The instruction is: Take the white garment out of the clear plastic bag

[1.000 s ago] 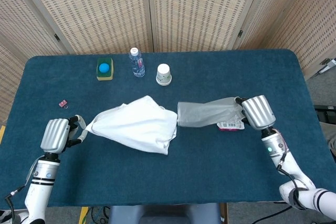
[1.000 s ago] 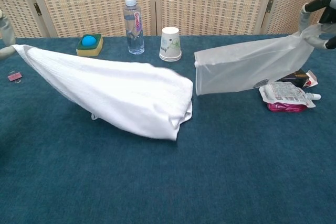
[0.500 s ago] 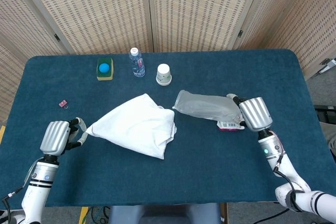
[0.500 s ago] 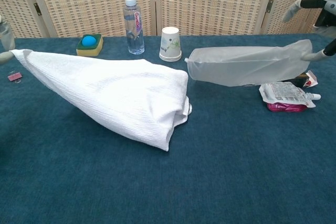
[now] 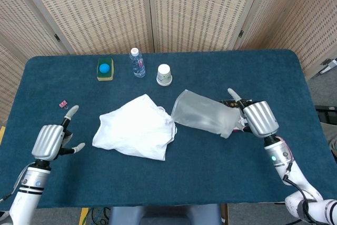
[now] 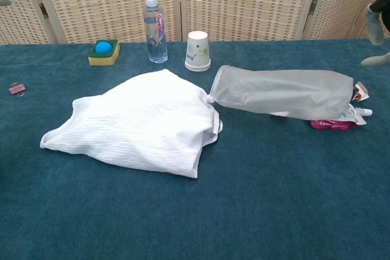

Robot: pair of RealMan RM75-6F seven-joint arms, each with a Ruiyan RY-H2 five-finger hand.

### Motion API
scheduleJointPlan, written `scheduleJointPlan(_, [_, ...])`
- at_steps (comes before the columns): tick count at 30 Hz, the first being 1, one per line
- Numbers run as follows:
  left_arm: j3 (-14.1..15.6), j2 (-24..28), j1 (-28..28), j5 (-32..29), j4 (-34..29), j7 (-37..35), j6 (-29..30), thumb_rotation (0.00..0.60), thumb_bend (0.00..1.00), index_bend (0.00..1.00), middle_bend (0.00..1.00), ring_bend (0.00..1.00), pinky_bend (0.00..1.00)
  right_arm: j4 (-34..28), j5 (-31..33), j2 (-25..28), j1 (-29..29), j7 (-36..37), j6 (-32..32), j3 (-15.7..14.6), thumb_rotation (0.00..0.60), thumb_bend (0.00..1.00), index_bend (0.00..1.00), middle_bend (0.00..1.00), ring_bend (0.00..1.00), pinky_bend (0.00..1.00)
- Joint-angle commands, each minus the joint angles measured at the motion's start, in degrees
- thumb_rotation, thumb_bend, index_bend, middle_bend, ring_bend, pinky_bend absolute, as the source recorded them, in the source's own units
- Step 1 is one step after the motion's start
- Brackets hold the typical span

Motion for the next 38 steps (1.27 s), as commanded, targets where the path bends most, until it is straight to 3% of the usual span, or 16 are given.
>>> scheduleJointPlan(1, [0.1, 0.8, 0.7, -0.2, -0.5, 0.3, 0.8, 0.600, 0.00, 0.01, 1.00, 0.81, 0.93, -3.0, -0.4, 2.8, -1.5, -0.8, 1.8, 0.0, 0.600, 0.00, 0.00, 0.57, 0.57, 0.74])
scheduleJointPlan(4, [0.3, 1.6, 1.4, -0.2, -0.8, 0.5, 1.5, 0.600, 0.00, 0.04, 1.00, 0.81, 0.93, -5.7, 0.2, 5.1, -2.9, -1.5, 3.4, 0.4, 0.600, 0.00, 0.00, 0.54, 0.54, 0.73])
scheduleJointPlan(9, [1.0, 4.5, 3.2, 0.7, -0.6, 2.5, 3.8, 0.600, 0.00, 0.06, 0.97, 0.75, 0.91, -9.6, 0.7, 9.6, -5.7, -3.7, 4.9, -0.5, 0.600, 0.00, 0.16, 0.52, 0.52, 0.73])
scheduleJointPlan(16, [1.4, 9.8, 7.7, 0.7, 1.0, 4.4, 10.0, 0.600, 0.00, 0.10, 0.67, 0.57, 0.75, -11.7, 0.7, 14.0, -9.8, -5.2, 6.3, -3.2, 0.600, 0.00, 0.22, 0.52, 0.52, 0.72])
scheduleJointPlan(23, [3.3, 13.3, 12.4, -0.4, 4.3, 5.0, 13.2, 0.600, 0.00, 0.12, 0.54, 0.48, 0.61, -10.9, -0.6, 14.8, -13.6, -5.0, 8.4, -5.5, 0.600, 0.00, 0.23, 0.52, 0.52, 0.72])
scheduleJointPlan(31, [4.7, 11.1, 14.6, 1.7, 8.9, 2.5, 14.3, 0.600, 0.00, 0.17, 0.53, 0.47, 0.59, -9.2, -1.2, 14.1, -16.2, -2.7, 9.9, -6.1, 0.600, 0.00, 0.23, 0.52, 0.52, 0.72])
scheduleJointPlan(38, [4.5, 10.3, 14.2, 2.8, 9.0, 0.7, 12.9, 0.600, 0.00, 0.18, 0.52, 0.47, 0.59, -9.6, -1.1, 14.3, -16.8, -2.1, 9.8, -5.5, 0.600, 0.00, 0.23, 0.52, 0.52, 0.72])
